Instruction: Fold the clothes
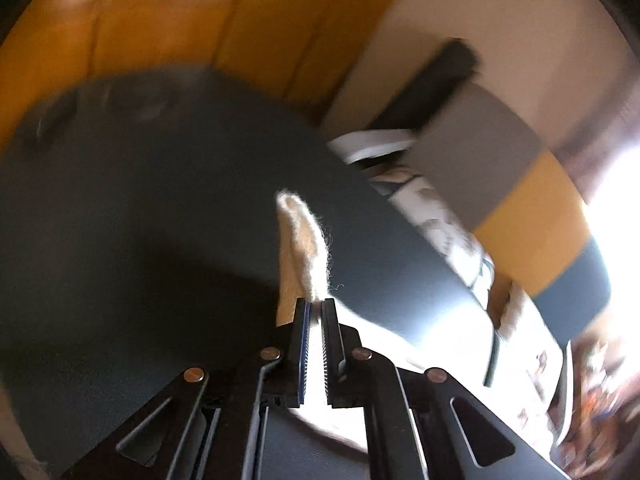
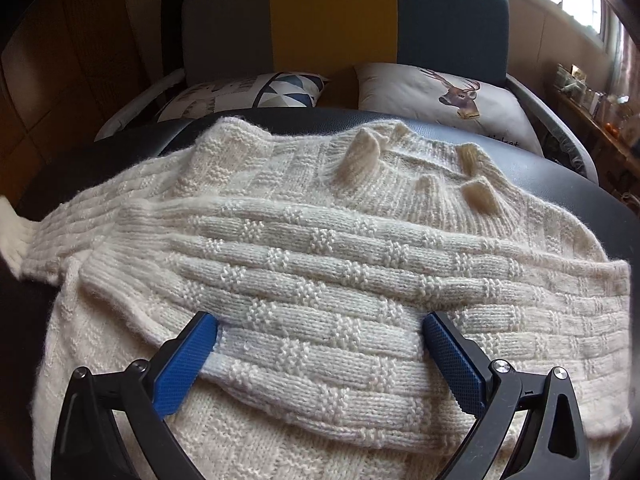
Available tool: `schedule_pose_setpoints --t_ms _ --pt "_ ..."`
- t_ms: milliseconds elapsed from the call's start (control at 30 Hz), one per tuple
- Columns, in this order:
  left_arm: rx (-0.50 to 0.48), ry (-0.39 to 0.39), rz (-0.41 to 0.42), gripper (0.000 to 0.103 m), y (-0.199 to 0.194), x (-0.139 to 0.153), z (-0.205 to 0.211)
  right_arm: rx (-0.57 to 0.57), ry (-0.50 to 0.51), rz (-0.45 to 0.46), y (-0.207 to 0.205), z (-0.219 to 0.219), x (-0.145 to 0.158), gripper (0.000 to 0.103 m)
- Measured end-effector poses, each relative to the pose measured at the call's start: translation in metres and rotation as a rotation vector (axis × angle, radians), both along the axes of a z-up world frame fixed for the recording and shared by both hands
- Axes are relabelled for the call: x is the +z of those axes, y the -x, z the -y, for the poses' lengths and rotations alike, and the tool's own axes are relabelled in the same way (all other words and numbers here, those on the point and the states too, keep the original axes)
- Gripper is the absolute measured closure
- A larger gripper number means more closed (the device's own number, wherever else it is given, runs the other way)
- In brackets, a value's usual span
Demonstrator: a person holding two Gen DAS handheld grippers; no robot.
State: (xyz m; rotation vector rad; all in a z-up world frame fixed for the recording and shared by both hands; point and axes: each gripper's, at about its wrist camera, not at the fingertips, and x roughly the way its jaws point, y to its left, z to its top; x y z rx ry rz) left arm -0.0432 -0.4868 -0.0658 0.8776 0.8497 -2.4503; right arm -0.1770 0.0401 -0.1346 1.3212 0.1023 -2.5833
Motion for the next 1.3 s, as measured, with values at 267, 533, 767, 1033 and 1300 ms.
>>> schedule_pose_setpoints --t_ms 267,533,767,1033,1300 --pt "-0.167 0.157 -0.052 0.099 0.014 0.035 -0.064 -0.006 -0.005 0.011 0.001 0.002 0.001 0.0" --pt "-0.266 0.225 -0.084 0.101 0.027 0.047 -0.111 -0.003 0.0 0.008 0.0 0.004 0.001 0.0" --pt "-0.346 0.262 -0.108 0.101 0.044 0.056 -0.155 0.009 0.004 0.015 0.002 0.004 0.002 0.0" --pt "-0.473 0.174 -0.083 0.102 0.057 0.058 -0.207 -0.023 0.172 -0.026 -0.008 -0.033 0.044 0.0" --pt "-0.303 -0.209 0.057 0.083 0.058 -0.005 -0.157 -0.069 0.231 -0.007 -0.037 -0.071 0.042 0.0"
